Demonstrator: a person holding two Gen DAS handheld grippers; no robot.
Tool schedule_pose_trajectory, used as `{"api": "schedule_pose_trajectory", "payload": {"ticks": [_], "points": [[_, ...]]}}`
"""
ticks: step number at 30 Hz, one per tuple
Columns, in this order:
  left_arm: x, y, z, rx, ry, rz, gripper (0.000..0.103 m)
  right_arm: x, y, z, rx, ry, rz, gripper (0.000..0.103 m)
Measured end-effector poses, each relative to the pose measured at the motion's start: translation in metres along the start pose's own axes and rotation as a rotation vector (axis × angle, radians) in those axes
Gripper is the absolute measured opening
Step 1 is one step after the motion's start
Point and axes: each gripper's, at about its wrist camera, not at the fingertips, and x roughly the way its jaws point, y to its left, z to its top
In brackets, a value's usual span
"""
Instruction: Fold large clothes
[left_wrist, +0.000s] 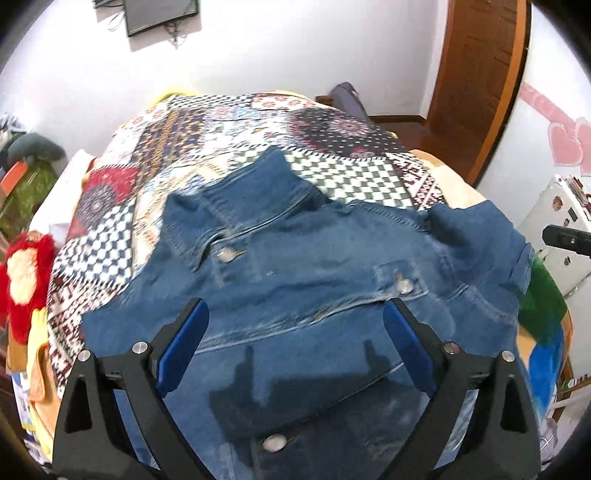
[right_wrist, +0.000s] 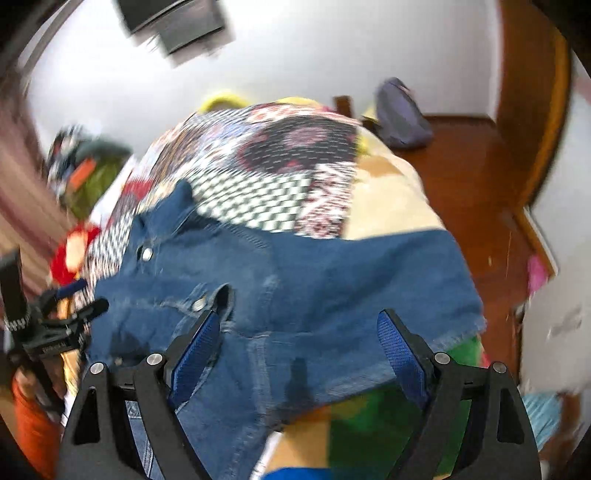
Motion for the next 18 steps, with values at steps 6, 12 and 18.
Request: {"api": "schedule_pose_trajectory", "payload": {"ticks": [6, 12, 18], "points": [[0.032, -0.033, 0.013, 0.038, 0.066, -0.054, 0.096, 0.008, -0.073, -0.009, 0.185, 0.033, -0.016, 0.086], [0.057, -0.055, 0.012, 0.077, 0.112, -0.065, 0.096, 0.038, -0.138, -0.022, 0.421, 0.101, 0.044, 0.086], [0.066, -0.06, 0.008, 0.103, 0.125, -0.04, 0.096, 0.073, -0.167, -0.022, 0.543, 0.132, 0.105, 0.086]]}}
